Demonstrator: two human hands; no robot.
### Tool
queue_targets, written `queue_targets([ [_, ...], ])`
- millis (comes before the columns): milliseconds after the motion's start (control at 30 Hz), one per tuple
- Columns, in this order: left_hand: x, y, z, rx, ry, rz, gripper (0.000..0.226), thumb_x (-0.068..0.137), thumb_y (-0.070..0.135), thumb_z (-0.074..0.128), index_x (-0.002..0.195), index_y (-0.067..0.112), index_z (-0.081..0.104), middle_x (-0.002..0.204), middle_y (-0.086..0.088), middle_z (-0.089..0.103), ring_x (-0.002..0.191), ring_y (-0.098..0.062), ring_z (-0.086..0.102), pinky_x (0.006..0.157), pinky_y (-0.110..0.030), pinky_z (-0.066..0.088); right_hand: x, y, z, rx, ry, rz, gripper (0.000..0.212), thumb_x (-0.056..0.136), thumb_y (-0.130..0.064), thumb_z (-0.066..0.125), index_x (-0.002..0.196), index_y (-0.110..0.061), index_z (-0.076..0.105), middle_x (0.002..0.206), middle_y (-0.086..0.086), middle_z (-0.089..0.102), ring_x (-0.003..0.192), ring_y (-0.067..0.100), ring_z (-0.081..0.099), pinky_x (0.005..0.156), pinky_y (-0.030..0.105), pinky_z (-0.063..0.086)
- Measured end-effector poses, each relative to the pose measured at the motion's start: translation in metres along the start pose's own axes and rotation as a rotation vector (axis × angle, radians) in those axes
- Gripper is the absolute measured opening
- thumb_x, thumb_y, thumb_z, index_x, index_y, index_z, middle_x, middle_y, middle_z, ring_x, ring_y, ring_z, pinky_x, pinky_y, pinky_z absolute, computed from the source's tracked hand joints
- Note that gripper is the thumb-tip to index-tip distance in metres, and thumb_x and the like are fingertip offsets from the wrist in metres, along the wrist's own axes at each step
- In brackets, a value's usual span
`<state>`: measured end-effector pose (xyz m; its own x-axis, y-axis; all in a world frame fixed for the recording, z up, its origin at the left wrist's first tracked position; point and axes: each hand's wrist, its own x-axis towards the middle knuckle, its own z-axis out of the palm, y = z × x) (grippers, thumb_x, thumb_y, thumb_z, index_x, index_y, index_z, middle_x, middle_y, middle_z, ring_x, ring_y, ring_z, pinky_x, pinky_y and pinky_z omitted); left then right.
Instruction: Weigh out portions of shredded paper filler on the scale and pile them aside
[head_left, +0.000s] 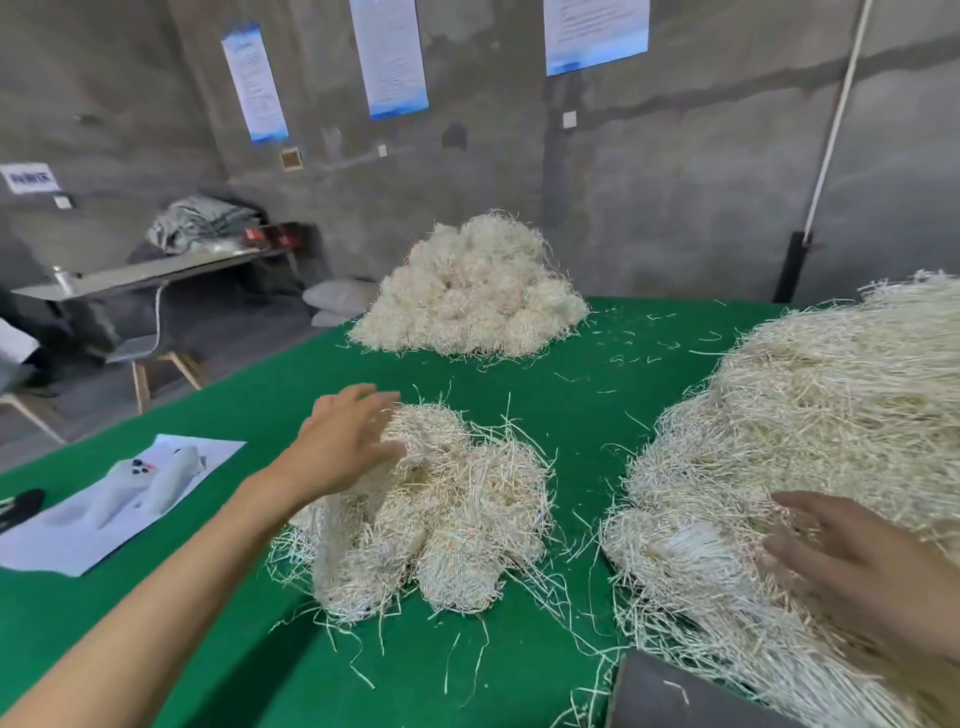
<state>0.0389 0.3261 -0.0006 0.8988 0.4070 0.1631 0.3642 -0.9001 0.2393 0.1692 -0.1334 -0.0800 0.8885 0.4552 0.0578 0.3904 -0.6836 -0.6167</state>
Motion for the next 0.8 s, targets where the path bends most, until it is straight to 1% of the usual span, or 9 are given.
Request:
queue_targets([
  [100,-0.002,0.006,-0.009,0.156,0.104,0.033,0.068,0.084,0.050,0.069,0.145,0.033,0.043,0.152,0.005,0.039,0.137,-0.025,0.035,0.109,-0.048,0.038,-0.002,0.007,-0.008,0.090,0.082,0.010,0.057,0.058,-0.100,0.042,0.111,-0.079,0.042,0.109,-0.039,0.052,0.100,-0.007,0.055,0.080,0.028,0.049],
  [167,-0.006,0.014,-0.014,0.351,0.230,0.032,0.052,0.087,0.049,0.067,0.134,0.032,0.056,0.138,0.007,0.055,0.124,-0.025,0.047,0.092,-0.044,0.050,-0.002,0.011,-0.013,0.113,0.116,0.014,0.057,0.064,-0.097,0.044,0.115,-0.072,0.048,0.108,-0.043,0.058,0.099,-0.010,0.057,0.077,0.027,0.050],
  [267,-0.016,0.031,-0.012,0.466,0.334,0.033,0.032,0.090,0.049,0.062,0.115,0.030,0.067,0.111,0.006,0.067,0.103,-0.024,0.057,0.073,-0.037,0.052,-0.004,0.009,-0.016,0.096,0.142,0.007,0.057,0.067,-0.095,0.044,0.115,-0.066,0.053,0.111,-0.047,0.056,0.094,-0.011,0.062,0.075,0.028,0.053],
  [400,-0.027,0.049,0.002,0.426,0.190,0.112,0.024,0.093,0.053,0.054,0.105,0.037,0.067,0.097,0.012,0.067,0.087,-0.013,0.061,0.070,-0.030,0.054,-0.013,-0.010,-0.026,0.063,0.201,-0.057,0.048,0.071,-0.093,0.041,0.107,-0.065,0.057,0.103,-0.042,0.061,0.094,-0.018,0.059,0.075,0.027,0.052],
  [467,-0.029,0.050,0.004,0.434,0.059,0.080,0.022,0.095,0.052,0.050,0.099,0.038,0.067,0.089,0.015,0.065,0.080,-0.009,0.060,0.072,-0.030,0.057,-0.020,-0.024,-0.036,0.068,0.247,-0.097,0.030,0.082,-0.077,0.046,0.098,-0.058,0.063,0.098,-0.036,0.066,0.095,-0.018,0.057,0.077,0.026,0.050],
  [533,-0.031,0.052,0.004,0.470,0.101,0.095,0.023,0.093,0.055,0.050,0.098,0.039,0.067,0.094,0.014,0.067,0.081,-0.011,0.059,0.071,-0.030,0.055,-0.027,-0.031,-0.044,0.075,0.308,-0.125,0.017,0.088,-0.054,0.054,0.101,-0.051,0.063,0.099,-0.031,0.066,0.095,-0.017,0.057,0.077,0.022,0.048],
  [600,-0.032,0.062,0.003,0.477,0.259,0.149,0.031,0.090,0.056,0.054,0.103,0.034,0.070,0.099,0.006,0.070,0.086,-0.020,0.062,0.070,-0.035,0.052,-0.032,-0.032,-0.052,0.053,0.389,-0.133,0.016,0.092,-0.039,0.058,0.105,-0.044,0.065,0.101,-0.030,0.064,0.093,-0.017,0.057,0.075,0.016,0.044],
  [700,-0.034,0.098,-0.005,0.436,0.310,0.239,0.044,0.086,0.057,0.058,0.111,0.024,0.071,0.105,-0.003,0.071,0.096,-0.031,0.062,0.075,-0.042,0.051,-0.042,-0.032,-0.063,0.019,0.513,-0.124,0.016,0.092,-0.032,0.060,0.104,-0.041,0.066,0.097,-0.033,0.062,0.089,-0.020,0.055,0.069,0.013,0.038],
  [800,-0.036,0.147,-0.003,0.412,0.262,0.347,0.052,0.089,0.065,0.044,0.121,0.029,0.065,0.117,0.002,0.067,0.105,-0.025,0.059,0.085,-0.040,0.051,-0.051,-0.029,-0.071,0.016,0.620,-0.101,0.017,0.092,-0.032,0.060,0.101,-0.046,0.064,0.093,-0.035,0.060,0.089,-0.023,0.053,0.067,0.014,0.037],
])
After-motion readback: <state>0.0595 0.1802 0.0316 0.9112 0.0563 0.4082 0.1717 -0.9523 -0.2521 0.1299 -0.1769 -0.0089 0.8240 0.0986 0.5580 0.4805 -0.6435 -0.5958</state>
